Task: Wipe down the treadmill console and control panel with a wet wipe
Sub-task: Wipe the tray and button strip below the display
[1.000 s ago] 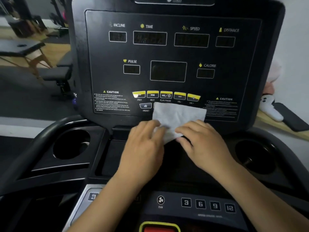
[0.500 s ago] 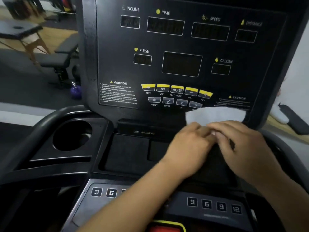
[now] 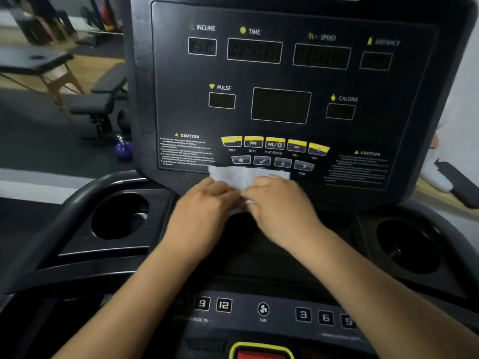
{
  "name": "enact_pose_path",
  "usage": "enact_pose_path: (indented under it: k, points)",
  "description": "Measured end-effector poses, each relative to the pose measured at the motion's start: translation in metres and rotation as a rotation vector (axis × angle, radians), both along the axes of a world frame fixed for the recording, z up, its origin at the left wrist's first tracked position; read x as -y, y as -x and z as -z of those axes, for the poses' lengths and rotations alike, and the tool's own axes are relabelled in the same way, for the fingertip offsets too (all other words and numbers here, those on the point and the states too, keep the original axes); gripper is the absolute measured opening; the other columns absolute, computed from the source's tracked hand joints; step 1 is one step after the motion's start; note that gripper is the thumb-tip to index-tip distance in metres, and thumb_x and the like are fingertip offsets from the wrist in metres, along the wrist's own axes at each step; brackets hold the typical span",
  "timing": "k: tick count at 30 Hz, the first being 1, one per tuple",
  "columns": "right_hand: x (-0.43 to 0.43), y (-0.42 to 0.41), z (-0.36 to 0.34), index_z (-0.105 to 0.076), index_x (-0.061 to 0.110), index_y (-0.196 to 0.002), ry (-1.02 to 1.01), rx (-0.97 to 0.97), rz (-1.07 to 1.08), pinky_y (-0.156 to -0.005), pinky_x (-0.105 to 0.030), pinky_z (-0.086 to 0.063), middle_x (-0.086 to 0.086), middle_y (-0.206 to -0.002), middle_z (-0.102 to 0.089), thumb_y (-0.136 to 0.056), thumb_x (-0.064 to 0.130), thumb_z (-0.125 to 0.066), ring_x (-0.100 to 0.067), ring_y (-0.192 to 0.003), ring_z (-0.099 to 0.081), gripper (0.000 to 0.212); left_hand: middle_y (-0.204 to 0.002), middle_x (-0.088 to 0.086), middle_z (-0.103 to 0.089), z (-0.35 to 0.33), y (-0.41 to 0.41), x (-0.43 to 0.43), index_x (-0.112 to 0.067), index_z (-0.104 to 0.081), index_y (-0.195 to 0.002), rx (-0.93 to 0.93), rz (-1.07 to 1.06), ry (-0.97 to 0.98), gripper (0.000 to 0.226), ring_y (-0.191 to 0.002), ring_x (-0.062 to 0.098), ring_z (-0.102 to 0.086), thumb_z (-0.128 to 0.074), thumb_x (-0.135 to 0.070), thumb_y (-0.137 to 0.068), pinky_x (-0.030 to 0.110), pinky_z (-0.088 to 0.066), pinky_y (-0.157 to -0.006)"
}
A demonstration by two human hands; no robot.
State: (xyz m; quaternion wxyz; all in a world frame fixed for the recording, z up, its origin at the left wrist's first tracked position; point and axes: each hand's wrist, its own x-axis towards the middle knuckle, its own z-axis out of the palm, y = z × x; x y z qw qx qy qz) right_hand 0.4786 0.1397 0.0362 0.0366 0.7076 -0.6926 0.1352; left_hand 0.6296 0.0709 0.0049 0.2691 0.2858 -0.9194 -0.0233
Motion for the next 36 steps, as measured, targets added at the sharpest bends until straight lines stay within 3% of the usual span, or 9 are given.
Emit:
enact_pose_path:
  k: [4, 7, 14, 19, 22, 26, 30, 32, 36]
  points:
    - [0.030, -0.049, -0.004, -0.065, 0.017, -0.110, 0.015, -0.088, -0.054, -0.067, -0.035, -0.037, -0.006, -0.101, -0.061, -0.093, 0.013, -0.050, -0.032, -0.102, -0.057, 0.024, -0.082, 0.001, -0.068, -0.008, -0.047, 0.022, -0.017, -0.075, -0.087, 0.043, -0.076, -0.022, 0.043, -0.077, 0.027, -0.058, -0.040, -0.042, -0.089, 0.038, -0.050, -0.057]
    - [0.029, -0.052, -0.006, -0.063, 0.016, -0.113, -0.020, -0.104, -0.038, -0.068, -0.034, -0.035, -0.006, -0.104, -0.058, -0.093, 0.011, -0.047, -0.031, -0.104, -0.054, 0.026, -0.078, -0.001, -0.066, -0.008, -0.049, 0.020, -0.018, -0.074, -0.086, 0.041, -0.124, 0.026, 0.038, -0.073, 0.027, -0.057, -0.042, -0.039, -0.086, 0.034, -0.046, -0.055]
    - [-0.045, 0.046, -0.011, -0.070, 0.021, -0.092, -0.106, -0.049, 0.208, -0.068, -0.037, -0.047, -0.003, -0.089, -0.062, -0.082, 0.016, -0.059, -0.033, -0.090, -0.062, 0.015, -0.069, -0.003, -0.064, -0.003, 0.072, -0.035, -0.020, -0.070, -0.070, 0.026, 0.055, 0.114, 0.013, -0.067, 0.023, -0.060, -0.077, -0.031, -0.070, 0.030, -0.036, -0.055]
    - [-0.080, 0.096, -0.012, -0.071, 0.018, -0.083, -0.140, -0.117, 0.325, -0.061, -0.030, -0.034, -0.001, -0.076, -0.061, -0.076, 0.015, -0.072, -0.027, -0.078, -0.058, 0.007, -0.067, -0.004, -0.064, -0.001, 0.128, -0.057, -0.021, -0.070, -0.068, 0.071, 0.122, 0.164, 0.015, -0.065, 0.019, -0.061, -0.084, -0.023, -0.067, 0.025, -0.030, -0.046]
    - [-0.070, 0.084, -0.005, -0.071, 0.019, -0.084, -0.083, -0.150, 0.279, -0.062, -0.032, -0.040, -0.001, -0.077, -0.063, -0.078, 0.019, -0.072, -0.028, -0.081, -0.059, 0.006, -0.069, -0.004, -0.064, -0.001, 0.106, -0.046, -0.021, -0.071, -0.072, 0.029, 0.152, 0.184, 0.008, -0.067, 0.019, -0.062, -0.071, -0.028, -0.076, 0.025, -0.036, -0.048]
    - [-0.030, 0.026, 0.013, -0.072, 0.018, -0.075, 0.113, -0.067, 0.118, -0.053, -0.034, -0.050, -0.003, -0.069, -0.064, -0.068, 0.012, -0.075, -0.032, -0.068, -0.061, 0.009, -0.081, -0.005, -0.070, 0.000, 0.035, -0.014, -0.022, -0.073, -0.080, 0.016, 0.035, 0.119, 0.032, -0.071, 0.022, -0.061, -0.046, -0.040, -0.085, 0.030, -0.044, -0.054]
    - [0.021, -0.045, 0.017, -0.071, 0.016, -0.082, 0.197, -0.029, -0.033, -0.051, -0.028, -0.040, -0.002, -0.073, -0.064, -0.074, 0.011, -0.049, -0.029, -0.072, -0.060, 0.024, -0.089, -0.004, -0.070, -0.004, -0.042, 0.018, -0.021, -0.071, -0.088, 0.056, -0.141, 0.043, 0.018, -0.078, 0.026, -0.062, -0.059, -0.033, -0.083, 0.036, -0.051, -0.055]
    - [0.030, -0.058, 0.021, -0.071, 0.014, -0.087, 0.192, -0.032, -0.063, -0.053, -0.027, -0.036, -0.002, -0.078, -0.065, -0.075, 0.007, -0.054, -0.028, -0.077, -0.060, 0.022, -0.092, -0.005, -0.070, -0.006, -0.057, 0.023, -0.021, -0.071, -0.090, 0.038, -0.178, 0.002, 0.017, -0.077, 0.026, -0.066, -0.059, -0.032, -0.084, 0.038, -0.052, -0.052]
    - [0.015, -0.029, 0.023, -0.074, 0.020, -0.088, 0.195, 0.017, -0.002, -0.064, -0.033, -0.049, 0.001, -0.078, -0.063, -0.075, 0.013, -0.073, -0.027, -0.078, -0.060, 0.015, -0.092, -0.008, -0.070, 0.001, -0.043, 0.016, -0.023, -0.071, -0.092, 0.016, -0.114, 0.096, 0.011, -0.079, 0.023, -0.058, -0.061, -0.027, -0.089, 0.036, -0.048, -0.059]
